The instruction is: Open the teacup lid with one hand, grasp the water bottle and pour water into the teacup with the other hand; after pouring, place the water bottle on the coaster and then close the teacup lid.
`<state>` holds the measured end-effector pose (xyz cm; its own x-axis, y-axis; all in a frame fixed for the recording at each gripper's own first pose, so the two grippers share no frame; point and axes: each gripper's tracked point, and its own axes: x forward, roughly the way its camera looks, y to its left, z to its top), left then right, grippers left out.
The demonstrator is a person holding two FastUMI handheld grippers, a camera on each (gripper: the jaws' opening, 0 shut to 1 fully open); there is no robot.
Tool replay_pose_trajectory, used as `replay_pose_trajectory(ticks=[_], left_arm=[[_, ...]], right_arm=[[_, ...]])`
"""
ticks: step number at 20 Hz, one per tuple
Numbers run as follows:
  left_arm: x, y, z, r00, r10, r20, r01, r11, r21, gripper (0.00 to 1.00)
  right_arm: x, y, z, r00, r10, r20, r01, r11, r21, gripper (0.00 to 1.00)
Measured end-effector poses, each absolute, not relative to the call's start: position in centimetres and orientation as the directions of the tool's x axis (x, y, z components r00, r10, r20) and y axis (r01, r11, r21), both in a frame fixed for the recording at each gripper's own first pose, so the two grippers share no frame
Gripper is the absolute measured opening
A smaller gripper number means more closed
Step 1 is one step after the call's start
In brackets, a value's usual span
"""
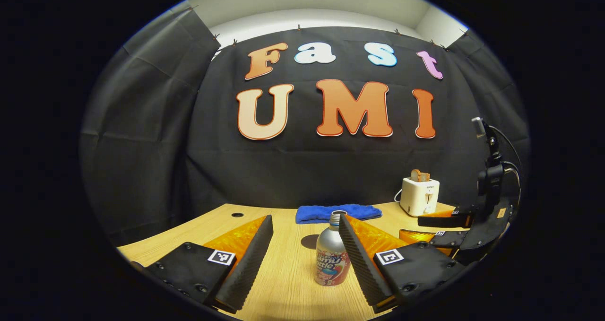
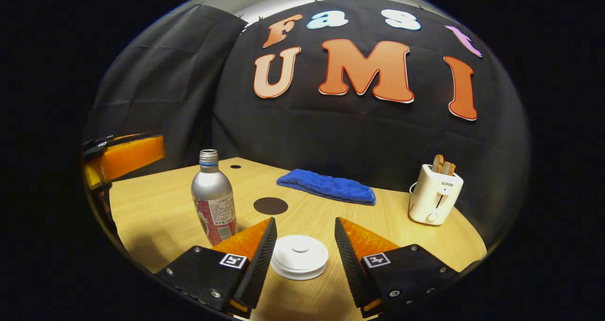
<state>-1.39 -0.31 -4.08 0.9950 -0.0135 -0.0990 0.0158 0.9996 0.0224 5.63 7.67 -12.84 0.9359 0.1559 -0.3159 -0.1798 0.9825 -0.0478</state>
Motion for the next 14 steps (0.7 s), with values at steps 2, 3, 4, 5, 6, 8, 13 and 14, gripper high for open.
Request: replay_pose_trajectory(ticks=[2,3,4,5,6,8,13,14], left_arm=[[-1.4,0.0,-4.5,0.994,-0.007,-0.112,0.009,1.0,0.019,0.96],[-1.4,0.1,-4.7,0.993,-0.005,-0.119,0.007,1.0,0.017,0.96],[-1.4,0.1,-5.1,0.992,-0.004,-0.124,0.006,1.0,0.017,0.96],[-1.3,0.0,-5.3,0.991,-0.001,-0.13,0.004,1.0,0.017,0.92],[-1.4,0.1,-5.6,0.991,-0.001,-0.137,0.004,1.0,0.02,0.96],[-1.2,-0.1,-6.4,0.988,-0.002,-0.152,0.006,1.0,0.025,0.92],[-0.9,-1.3,-7.6,0.985,-0.037,-0.169,0.039,0.999,0.011,0.88],[-1.0,-1.5,-8.0,0.983,-0.043,-0.177,0.045,0.999,0.01,0.97]], right_arm=[[6.0,7.6,-14.3,0.925,0.152,-0.348,-0.182,0.982,-0.057,0.69],[6.1,7.7,-14.8,0.92,0.154,-0.36,-0.186,0.981,-0.056,0.64],[6.2,7.8,-15.4,0.915,0.16,-0.37,-0.193,0.98,-0.053,0.62],[6.4,7.9,-15.9,0.91,0.163,-0.381,-0.197,0.979,-0.051,0.57],[6.6,8.0,-16.3,0.905,0.169,-0.39,-0.203,0.978,-0.049,0.55],[6.9,8.2,-17.1,0.898,0.17,-0.406,-0.204,0.978,-0.042,0.51],[7.4,8.3,-17.7,0.895,0.187,-0.405,-0.222,0.974,-0.041,0.32],[7.5,8.3,-17.7,0.895,0.196,-0.401,-0.229,0.973,-0.037,0.27]])
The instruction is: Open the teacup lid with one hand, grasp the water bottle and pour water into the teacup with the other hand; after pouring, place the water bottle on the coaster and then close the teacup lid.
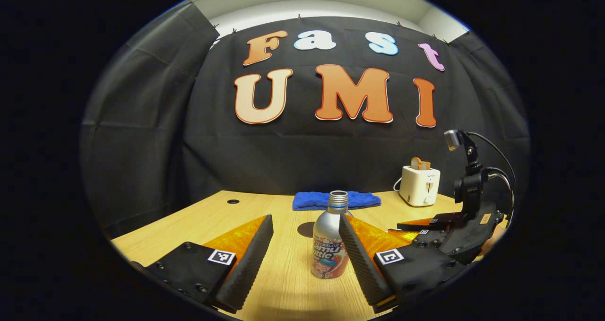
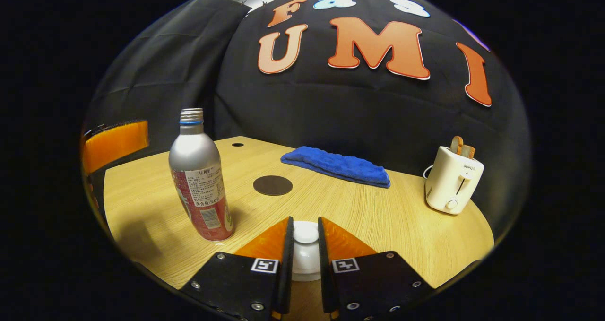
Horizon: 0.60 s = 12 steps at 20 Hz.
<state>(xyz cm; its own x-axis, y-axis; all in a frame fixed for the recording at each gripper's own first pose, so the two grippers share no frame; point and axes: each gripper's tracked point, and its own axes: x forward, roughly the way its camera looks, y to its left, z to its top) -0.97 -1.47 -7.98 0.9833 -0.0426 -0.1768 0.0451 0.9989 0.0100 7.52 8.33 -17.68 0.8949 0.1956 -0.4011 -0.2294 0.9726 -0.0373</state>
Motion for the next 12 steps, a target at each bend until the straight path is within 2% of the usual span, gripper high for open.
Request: replay_pose_trajectory(ticks=[1,7,8,12], left_arm=[[-1.0,-1.7,-8.3,0.982,-0.048,-0.184,0.051,0.999,0.011,0.92],[-0.8,-3.3,-10.1,0.971,-0.093,-0.22,0.093,0.996,-0.01,0.93],[-0.7,-3.5,-10.4,0.969,-0.098,-0.225,0.098,0.995,-0.012,0.89],[-0.3,-4.5,-11.6,0.961,-0.122,-0.249,0.119,0.992,-0.028,0.93]], right_arm=[[7.6,8.3,-17.7,0.894,0.198,-0.401,-0.23,0.973,-0.032,0.25],[7.5,7.7,-16.6,0.9,0.207,-0.384,-0.206,0.978,0.044,0.22],[7.4,7.6,-16.2,0.903,0.212,-0.375,-0.207,0.977,0.053,0.22],[6.9,6.9,-14.7,0.918,0.206,-0.338,-0.202,0.978,0.047,0.22]])
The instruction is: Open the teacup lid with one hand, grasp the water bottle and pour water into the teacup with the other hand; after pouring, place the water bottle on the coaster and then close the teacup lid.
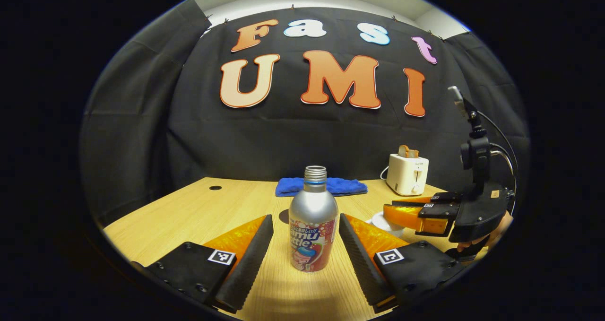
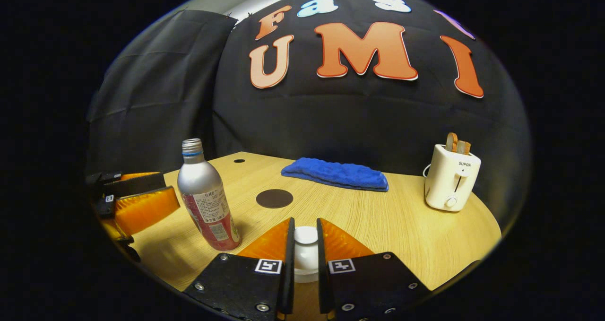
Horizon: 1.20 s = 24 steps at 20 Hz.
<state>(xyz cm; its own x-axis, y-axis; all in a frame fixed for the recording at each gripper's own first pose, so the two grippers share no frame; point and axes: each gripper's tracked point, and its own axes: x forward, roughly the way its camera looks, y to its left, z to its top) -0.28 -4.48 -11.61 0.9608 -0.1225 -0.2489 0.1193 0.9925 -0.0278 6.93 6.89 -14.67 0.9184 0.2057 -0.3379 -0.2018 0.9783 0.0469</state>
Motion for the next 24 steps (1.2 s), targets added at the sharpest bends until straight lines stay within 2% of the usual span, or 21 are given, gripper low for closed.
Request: replay_pose_trajectory(ticks=[1,2,3,4,5,6,13,14,17,18,24], left_arm=[[-0.2,-4.8,-11.9,0.959,-0.13,-0.253,0.126,0.992,-0.033,0.93],[-0.1,-5.1,-12.4,0.955,-0.136,-0.263,0.131,0.991,-0.036,0.88],[0.2,-5.3,-12.7,0.952,-0.147,-0.268,0.141,0.989,-0.042,0.93],[0.4,-5.7,-13.4,0.947,-0.16,-0.278,0.152,0.987,-0.049,0.88],[0.6,-6.1,-14.2,0.938,-0.168,-0.303,0.158,0.986,-0.055,0.93],[0.8,-6.2,-15.0,0.932,-0.168,-0.322,0.159,0.986,-0.054,0.93],[3.1,-5.6,-17.7,0.915,-0.124,-0.385,0.121,0.992,-0.031,0.93],[3.4,-5.5,-17.8,0.913,-0.121,-0.389,0.117,0.993,-0.034,0.89],[4.2,-5.7,-18.0,0.91,-0.105,-0.402,0.106,0.994,-0.02,0.93],[4.2,-5.6,-18.2,0.907,-0.1,-0.409,0.105,0.994,-0.01,0.87],[4.4,-5.9,-17.4,0.915,-0.09,-0.394,0.129,0.989,0.075,0.85]], right_arm=[[6.8,6.7,-14.4,0.921,0.203,-0.333,-0.199,0.979,0.045,0.22],[6.6,6.3,-14.1,0.924,0.199,-0.326,-0.195,0.98,0.046,0.22],[6.5,6.0,-13.9,0.927,0.196,-0.32,-0.19,0.981,0.048,0.21],[6.4,5.6,-13.7,0.93,0.188,-0.315,-0.182,0.982,0.049,0.21],[6.2,5.2,-13.4,0.933,0.181,-0.311,-0.175,0.983,0.047,0.21],[6.0,4.6,-13.2,0.937,0.17,-0.306,-0.165,0.985,0.043,0.21],[4.9,1.4,-12.2,0.951,0.123,-0.283,-0.12,0.992,0.028,0.22],[4.7,1.0,-12.1,0.953,0.116,-0.28,-0.112,0.993,0.028,0.22],[4.2,-0.5,-11.9,0.958,0.088,-0.274,-0.083,0.996,0.031,0.22],[4.1,-1.0,-11.9,0.958,0.08,-0.274,-0.074,0.997,0.031,0.21],[3.4,-3.6,-11.7,0.964,0.026,-0.263,-0.015,0.999,0.043,0.21]])
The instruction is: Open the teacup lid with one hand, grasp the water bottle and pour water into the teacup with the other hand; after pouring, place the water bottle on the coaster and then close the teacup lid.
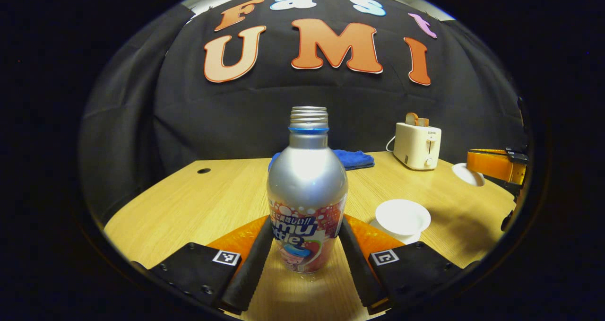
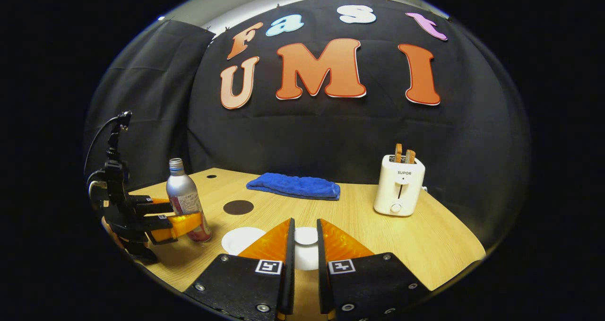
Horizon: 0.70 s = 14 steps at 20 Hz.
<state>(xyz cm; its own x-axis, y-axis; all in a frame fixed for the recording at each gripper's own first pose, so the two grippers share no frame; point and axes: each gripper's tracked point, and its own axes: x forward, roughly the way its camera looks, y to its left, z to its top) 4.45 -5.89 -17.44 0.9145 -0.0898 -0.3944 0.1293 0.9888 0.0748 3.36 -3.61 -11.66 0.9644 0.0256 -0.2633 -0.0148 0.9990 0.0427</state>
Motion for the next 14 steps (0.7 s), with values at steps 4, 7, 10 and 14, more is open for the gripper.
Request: replay_pose_trajectory(ticks=[4,7,10,14], left_arm=[[6.1,-5.0,-16.5,0.922,-0.026,-0.386,0.122,0.966,0.226,0.82],[6.7,-4.8,-15.4,0.933,-0.007,-0.36,0.152,0.915,0.374,0.85],[7.2,-4.9,-14.7,0.942,-0.001,-0.335,0.183,0.841,0.51,0.85],[7.6,-5.7,-14.6,0.945,0.002,-0.327,0.224,0.726,0.65,0.81]], right_arm=[[2.7,-5.0,-11.2,0.968,-0.001,-0.253,0.01,0.999,0.035,0.22],[2.2,-6.1,-10.8,0.971,-0.027,-0.239,0.033,0.999,0.022,0.22],[1.7,-7.3,-10.5,0.972,-0.058,-0.228,0.062,0.998,0.009,0.21],[1.2,-8.5,-10.6,0.971,-0.08,-0.226,0.085,0.996,0.011,0.22]])
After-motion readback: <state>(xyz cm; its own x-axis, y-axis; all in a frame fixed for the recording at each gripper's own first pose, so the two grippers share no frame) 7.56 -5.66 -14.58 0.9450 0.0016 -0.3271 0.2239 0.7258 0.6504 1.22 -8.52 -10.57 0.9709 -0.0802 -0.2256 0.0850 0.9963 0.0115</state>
